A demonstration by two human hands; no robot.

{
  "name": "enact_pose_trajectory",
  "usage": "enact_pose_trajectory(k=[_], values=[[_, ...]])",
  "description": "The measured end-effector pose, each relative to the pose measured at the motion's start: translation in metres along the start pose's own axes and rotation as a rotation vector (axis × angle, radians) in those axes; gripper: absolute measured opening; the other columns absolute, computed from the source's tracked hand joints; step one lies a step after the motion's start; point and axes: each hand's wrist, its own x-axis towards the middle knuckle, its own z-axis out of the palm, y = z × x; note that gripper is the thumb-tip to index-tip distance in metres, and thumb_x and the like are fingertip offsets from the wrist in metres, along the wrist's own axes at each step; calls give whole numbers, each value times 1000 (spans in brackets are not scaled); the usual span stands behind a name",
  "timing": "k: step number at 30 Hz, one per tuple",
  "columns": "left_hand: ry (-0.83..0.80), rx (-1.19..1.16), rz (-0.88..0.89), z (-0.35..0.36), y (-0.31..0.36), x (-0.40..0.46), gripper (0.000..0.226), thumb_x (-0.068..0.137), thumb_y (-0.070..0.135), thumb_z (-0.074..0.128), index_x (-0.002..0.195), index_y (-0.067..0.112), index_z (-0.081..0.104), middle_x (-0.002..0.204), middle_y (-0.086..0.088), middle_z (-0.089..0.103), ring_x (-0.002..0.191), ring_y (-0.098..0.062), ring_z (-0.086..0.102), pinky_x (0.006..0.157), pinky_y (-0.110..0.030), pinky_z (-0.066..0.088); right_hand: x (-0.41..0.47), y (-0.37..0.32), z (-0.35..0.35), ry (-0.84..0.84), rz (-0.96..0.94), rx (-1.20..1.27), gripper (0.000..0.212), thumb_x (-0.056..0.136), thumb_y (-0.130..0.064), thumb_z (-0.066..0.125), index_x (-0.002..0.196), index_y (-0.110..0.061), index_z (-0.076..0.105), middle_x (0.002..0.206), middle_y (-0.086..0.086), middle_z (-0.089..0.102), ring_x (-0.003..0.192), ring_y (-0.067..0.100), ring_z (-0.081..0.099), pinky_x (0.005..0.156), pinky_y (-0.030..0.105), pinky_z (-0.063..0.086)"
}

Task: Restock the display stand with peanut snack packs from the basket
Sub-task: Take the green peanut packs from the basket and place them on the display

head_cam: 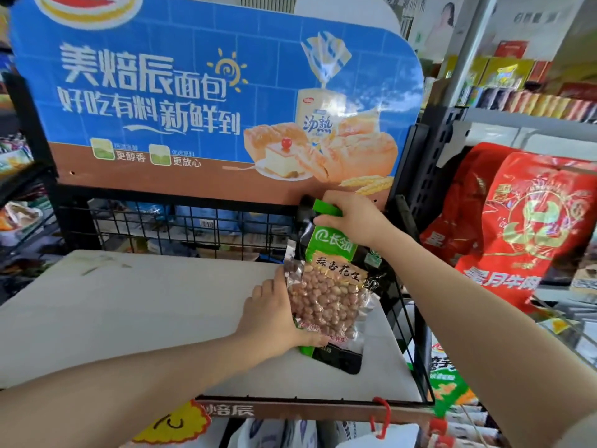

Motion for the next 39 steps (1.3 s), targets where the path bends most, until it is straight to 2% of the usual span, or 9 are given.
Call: enact_pose_trajectory(k=[3, 5, 9, 13, 16, 19, 25, 30, 39], values=[[75, -190, -37, 1, 9, 10, 126, 58, 56, 78, 145, 15, -3, 141, -9, 28, 129, -25, 35, 106, -41, 34, 13, -18, -15, 51, -101, -202, 23, 89, -36, 58, 105, -20, 59, 104, 4, 66, 102, 30, 55, 79, 35, 34], [103, -338, -75, 0, 11, 22, 119, 64, 45, 79, 145, 12, -1, 144, -10, 24, 130, -24, 35, 108, -40, 34, 21, -20, -20, 54, -64, -384, 47, 89, -42, 54, 131, -23, 49, 142, 3, 49, 131, 27, 43, 100, 41, 31], [39, -413, -75, -7, 5, 23, 114, 65, 42, 80, 145, 10, 6, 145, -11, 28, 131, -24, 37, 110, -39, 33, 7, -15, -9, 129, -3, -477, 62, 88, -50, 50, 139, -16, 36, 146, 6, 44, 132, 28, 41, 105, 42, 30], [-49, -253, -62, -37, 1, -3, 93, 77, 43, 70, 144, 8, 17, 150, -12, 25, 137, -25, 29, 110, -33, 26, -42, -18, 4, 381, -52, -389, 62, 84, -50, 54, 129, -8, 49, 132, 15, 54, 120, 37, 51, 96, 46, 42], [70, -54, 214, -62, 3, -40, 50, 88, 32, 58, 131, 13, 44, 137, -5, 43, 127, -18, 40, 101, -25, 31, -90, -26, 8, 520, -33, -325, 48, 86, -44, 46, 111, -4, 58, 111, 15, 63, 98, 37, 60, 77, 45, 49], [87, -159, 544, -66, 12, -88, 28, 89, 25, 54, 115, 16, 60, 109, 2, 62, 96, -7, 55, 83, -24, 46, -156, -41, 13, 509, 19, -147, 38, 87, -36, 42, 85, -4, 62, 70, 10, 64, 65, 33, 60, 55, 34, 43], [-155, -125, 1004, 3, 34, -169, 27, 84, 30, 42, 97, 18, 63, 75, 3, 67, 62, -14, 61, 47, -21, 46, -326, -49, 52, 416, 505, -60, 33, 88, -37, 44, 80, -10, 60, 62, 10, 61, 60, 34, 59, 51, 40, 47], [-684, 442, 1055, 119, 51, -237, 34, 95, 32, 35, 116, 12, 52, 117, -12, 59, 106, -32, 59, 76, -38, 49, -496, -31, 108, 84, 1105, -12, 24, 90, -36, 48, 89, -16, 60, 86, 16, 68, 84, 35, 64, 67, 38, 49], [-1062, 719, 1080, 312, 113, -342, 28, 93, 26, 39, 111, 8, 51, 117, -16, 59, 109, -35, 56, 82, -42, 48, -743, -29, 193, -261, 1656, 217, 31, 92, -33, 45, 116, -13, 48, 114, 13, 63, 102, 32, 62, 79, 36, 50]])
